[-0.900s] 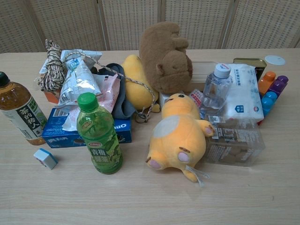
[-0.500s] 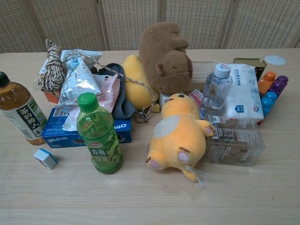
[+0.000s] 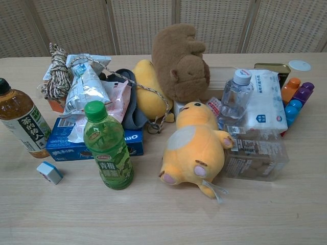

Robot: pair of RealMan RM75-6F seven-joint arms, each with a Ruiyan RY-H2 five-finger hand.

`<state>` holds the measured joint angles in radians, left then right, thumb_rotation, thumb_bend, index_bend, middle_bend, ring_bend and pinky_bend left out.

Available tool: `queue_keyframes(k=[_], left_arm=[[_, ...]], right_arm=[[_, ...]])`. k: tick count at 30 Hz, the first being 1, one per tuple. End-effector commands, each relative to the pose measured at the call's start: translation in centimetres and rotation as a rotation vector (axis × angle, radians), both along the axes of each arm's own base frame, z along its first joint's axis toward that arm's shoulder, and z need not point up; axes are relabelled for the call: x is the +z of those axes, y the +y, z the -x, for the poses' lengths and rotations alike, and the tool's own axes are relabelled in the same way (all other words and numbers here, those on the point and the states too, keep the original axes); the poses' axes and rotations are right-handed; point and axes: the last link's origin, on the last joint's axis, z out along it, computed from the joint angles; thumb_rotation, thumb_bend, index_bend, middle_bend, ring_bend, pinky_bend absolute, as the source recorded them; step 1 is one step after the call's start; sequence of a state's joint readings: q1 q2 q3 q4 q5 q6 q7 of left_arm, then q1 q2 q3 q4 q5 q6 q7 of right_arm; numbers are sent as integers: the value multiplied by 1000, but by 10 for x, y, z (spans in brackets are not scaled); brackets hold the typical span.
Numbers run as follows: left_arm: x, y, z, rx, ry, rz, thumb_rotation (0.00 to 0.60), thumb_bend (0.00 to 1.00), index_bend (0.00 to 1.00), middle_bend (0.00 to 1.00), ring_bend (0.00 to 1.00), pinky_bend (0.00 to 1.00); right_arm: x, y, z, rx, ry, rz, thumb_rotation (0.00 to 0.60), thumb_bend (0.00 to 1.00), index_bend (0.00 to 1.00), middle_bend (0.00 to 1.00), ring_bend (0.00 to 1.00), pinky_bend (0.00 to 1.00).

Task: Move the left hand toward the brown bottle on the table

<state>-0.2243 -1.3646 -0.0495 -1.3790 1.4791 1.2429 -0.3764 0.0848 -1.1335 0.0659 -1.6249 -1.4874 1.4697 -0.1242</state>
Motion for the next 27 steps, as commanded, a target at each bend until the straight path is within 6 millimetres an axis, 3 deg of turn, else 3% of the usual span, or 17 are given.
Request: queue_keyframes(k=[1,7,12,13,14,15,17,18,20,27], left_arm=[[-22,14,-11,-51,-50,-18,566,0,0,0,0,0],[-46,24,-11,-45,-107,-33,566,0,0,0,0,0],[-63,27,-8,-25,-163,-18,600,10,29,15,17,15],[-64,27,-7,-20,-173,-33,600,27,98,71,74,76],[-66,27,-6,-20,-173,-52,600,67,253,211,212,223],[-69,27,-5,-9,-176,-77,600,129,494,441,434,437],[-73,26,-5,8,-197,-97,600,196,730,688,664,639],[-74,26,-4,11,-203,-109,600,214,788,748,719,683],[-73,25,-4,8,-214,-135,600,228,831,792,760,721],[-56,28,-14,-31,-266,-191,600,235,841,798,764,722]], right_arm=[[0,0,0,-1,-3,0,532,0,0,0,0,0],[2,1,0,1,-12,0,528,0,0,0,0,0],[3,0,0,2,-18,3,530,0,0,0,0,0],[3,0,0,2,-20,3,530,0,0,0,0,0],[3,0,0,2,-21,3,529,0,0,0,0,0],[3,0,1,2,-21,3,531,0,0,0,0,0],[4,0,1,0,-22,3,533,0,0,0,0,0],[4,0,1,0,-22,3,533,0,0,0,0,0],[4,0,2,-1,-21,3,533,0,0,0,0,0],[3,0,3,-5,-15,-1,533,0,0,0,0,0]])
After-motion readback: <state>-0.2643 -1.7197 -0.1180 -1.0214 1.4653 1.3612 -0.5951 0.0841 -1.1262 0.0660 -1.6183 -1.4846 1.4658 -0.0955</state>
